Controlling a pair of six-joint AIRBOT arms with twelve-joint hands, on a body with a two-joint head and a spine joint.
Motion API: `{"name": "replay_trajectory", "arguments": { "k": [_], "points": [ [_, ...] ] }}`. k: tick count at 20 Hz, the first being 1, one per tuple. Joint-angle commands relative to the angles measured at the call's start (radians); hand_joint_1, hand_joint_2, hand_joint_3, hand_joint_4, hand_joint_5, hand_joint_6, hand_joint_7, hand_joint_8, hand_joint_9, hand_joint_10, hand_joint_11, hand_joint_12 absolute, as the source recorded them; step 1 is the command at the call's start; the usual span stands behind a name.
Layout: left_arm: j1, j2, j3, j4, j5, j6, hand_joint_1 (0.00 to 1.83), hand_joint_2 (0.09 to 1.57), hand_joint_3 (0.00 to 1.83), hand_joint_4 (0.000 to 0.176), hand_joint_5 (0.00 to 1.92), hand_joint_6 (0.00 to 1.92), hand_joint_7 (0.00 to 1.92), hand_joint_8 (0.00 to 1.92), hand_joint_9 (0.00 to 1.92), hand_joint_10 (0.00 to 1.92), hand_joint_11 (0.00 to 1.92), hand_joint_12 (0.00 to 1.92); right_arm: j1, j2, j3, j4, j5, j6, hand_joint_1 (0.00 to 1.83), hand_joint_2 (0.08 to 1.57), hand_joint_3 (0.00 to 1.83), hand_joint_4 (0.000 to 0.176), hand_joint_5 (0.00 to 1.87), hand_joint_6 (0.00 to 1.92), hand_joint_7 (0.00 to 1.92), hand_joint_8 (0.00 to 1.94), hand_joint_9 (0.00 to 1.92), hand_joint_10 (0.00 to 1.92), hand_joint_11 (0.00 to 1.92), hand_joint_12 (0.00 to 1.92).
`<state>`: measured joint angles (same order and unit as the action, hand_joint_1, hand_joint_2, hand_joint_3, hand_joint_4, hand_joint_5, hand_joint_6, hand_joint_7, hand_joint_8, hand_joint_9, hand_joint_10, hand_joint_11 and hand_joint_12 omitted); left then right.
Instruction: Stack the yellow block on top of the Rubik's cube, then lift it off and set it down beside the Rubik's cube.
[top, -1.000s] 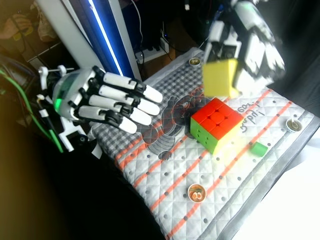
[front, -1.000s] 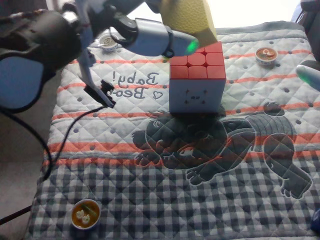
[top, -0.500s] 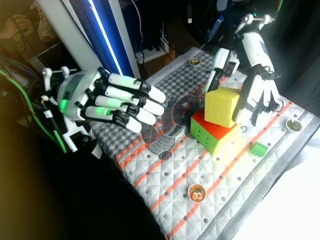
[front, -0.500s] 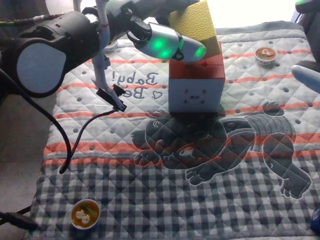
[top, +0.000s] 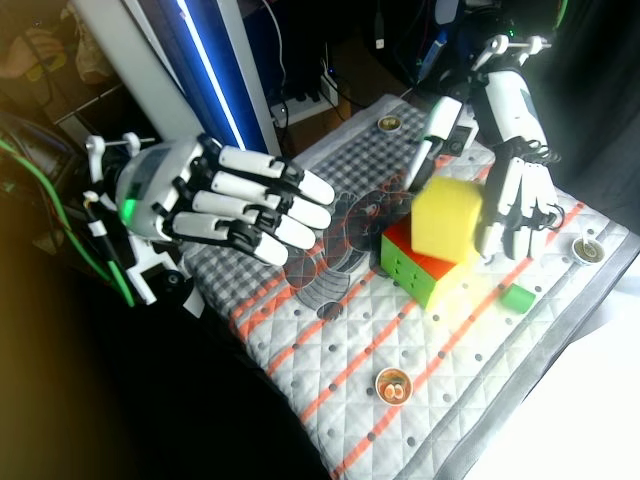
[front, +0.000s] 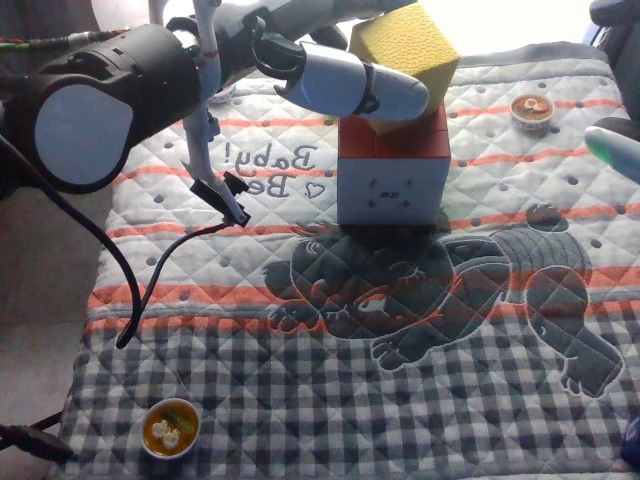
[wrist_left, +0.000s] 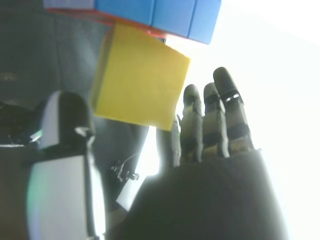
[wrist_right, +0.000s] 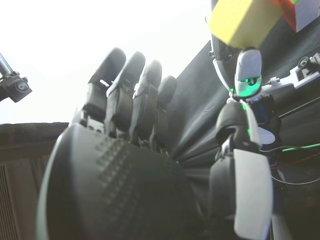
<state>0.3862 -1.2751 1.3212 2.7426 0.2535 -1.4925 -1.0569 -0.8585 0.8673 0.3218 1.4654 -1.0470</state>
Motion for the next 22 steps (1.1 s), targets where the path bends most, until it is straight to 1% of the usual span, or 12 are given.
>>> {"name": "replay_trajectory", "arguments": {
  "k": [1,2,3,4,6,9,10,12,13,17,18,22],
  "points": [
    [-0.015,-0.001,0.003,0.008,0.109,-0.006,0.75,0.93,0.00,0.133,0.21,0.03,0.17,0.01,0.01,0.15,0.00,0.11,0.014,-0.001,0.006,-0.015,0.118,0.007,0.69,1.15,0.00,0.000,0.27,0.69,0.54,0.01,0.21,0.73,0.00,1.44],
    [-0.014,-0.001,0.003,0.008,0.110,-0.006,0.76,0.92,0.00,0.145,0.20,0.03,0.18,0.01,0.03,0.15,0.00,0.02,0.014,-0.001,0.006,-0.015,0.118,0.007,0.69,1.15,0.00,0.000,0.27,0.70,0.54,0.01,0.21,0.74,0.00,1.45],
    [-0.012,-0.001,0.003,0.006,0.111,-0.006,0.78,0.92,0.00,0.124,0.19,0.02,0.20,0.02,0.05,0.16,0.00,0.01,0.014,-0.001,0.006,-0.015,0.118,0.007,0.69,1.15,0.00,0.000,0.28,0.68,0.54,0.00,0.22,0.70,0.00,1.43],
    [-0.010,0.001,0.001,0.005,0.114,-0.006,0.77,0.92,0.01,0.130,0.20,0.00,0.20,0.00,0.06,0.17,0.00,0.28,0.014,-0.001,0.006,-0.015,0.118,0.007,0.68,1.15,0.00,0.000,0.29,0.67,0.54,0.01,0.22,0.70,0.00,1.44],
    [-0.004,0.013,-0.015,0.004,0.138,-0.006,0.76,0.92,0.00,0.172,0.11,0.00,0.18,0.00,0.03,0.13,0.00,0.21,0.014,-0.001,0.007,-0.015,0.118,0.008,0.70,1.13,0.00,0.000,0.27,0.66,0.52,0.00,0.23,0.68,0.00,1.43],
    [0.001,0.040,-0.051,0.009,0.187,-0.006,0.73,0.94,0.00,0.173,0.01,0.00,0.08,0.00,0.01,0.09,0.00,0.15,0.017,-0.001,0.008,-0.015,0.115,0.008,0.69,1.12,0.00,0.000,0.28,0.61,0.49,0.00,0.24,0.56,0.00,1.35],
    [0.009,0.064,-0.082,0.017,0.231,-0.006,0.71,0.97,0.01,0.147,0.00,0.00,0.00,0.00,0.00,0.00,0.00,0.01,0.028,0.000,0.012,-0.015,0.104,0.008,0.69,1.08,0.00,0.000,0.31,0.47,0.47,0.00,0.29,0.37,0.00,1.26],
    [0.016,0.089,-0.111,0.017,0.278,-0.006,0.64,0.96,0.01,0.145,0.00,0.00,0.00,0.00,0.00,0.00,0.00,0.00,0.051,-0.001,0.021,-0.022,0.081,0.008,0.70,1.06,0.00,0.000,0.33,0.40,0.46,0.00,0.31,0.32,0.00,1.24],
    [0.022,0.110,-0.135,0.017,0.321,-0.006,0.42,0.88,0.00,0.174,0.00,0.00,0.00,0.00,0.00,0.00,0.00,0.00,0.077,-0.001,0.030,-0.034,0.051,0.008,0.69,0.99,0.00,0.000,0.31,0.36,0.44,0.00,0.31,0.31,0.00,1.24],
    [0.061,0.180,-0.216,0.020,0.451,-0.006,0.17,0.89,0.02,0.176,0.00,0.00,0.12,0.01,0.11,0.05,0.00,0.80,0.175,-0.020,0.078,-0.061,-0.061,0.008,0.55,0.93,0.00,0.000,0.21,0.09,0.25,0.00,0.17,0.18,0.00,0.97],
    [0.080,0.201,-0.241,0.019,0.498,-0.006,0.06,1.00,0.02,0.176,0.00,0.00,0.13,0.01,0.15,0.09,0.00,1.35,0.206,-0.036,0.098,-0.066,-0.102,0.008,0.53,0.89,0.00,0.000,0.15,0.04,0.14,0.00,0.08,0.15,0.00,0.89],
    [0.154,0.274,-0.326,0.016,0.650,-0.030,0.09,1.18,0.02,0.176,0.03,0.01,0.09,0.00,0.10,0.13,0.00,1.35,0.309,-0.085,0.163,-0.088,-0.244,0.008,0.54,0.93,0.00,0.000,0.05,0.01,0.00,0.00,0.01,0.03,0.00,0.72]
  ]
}}
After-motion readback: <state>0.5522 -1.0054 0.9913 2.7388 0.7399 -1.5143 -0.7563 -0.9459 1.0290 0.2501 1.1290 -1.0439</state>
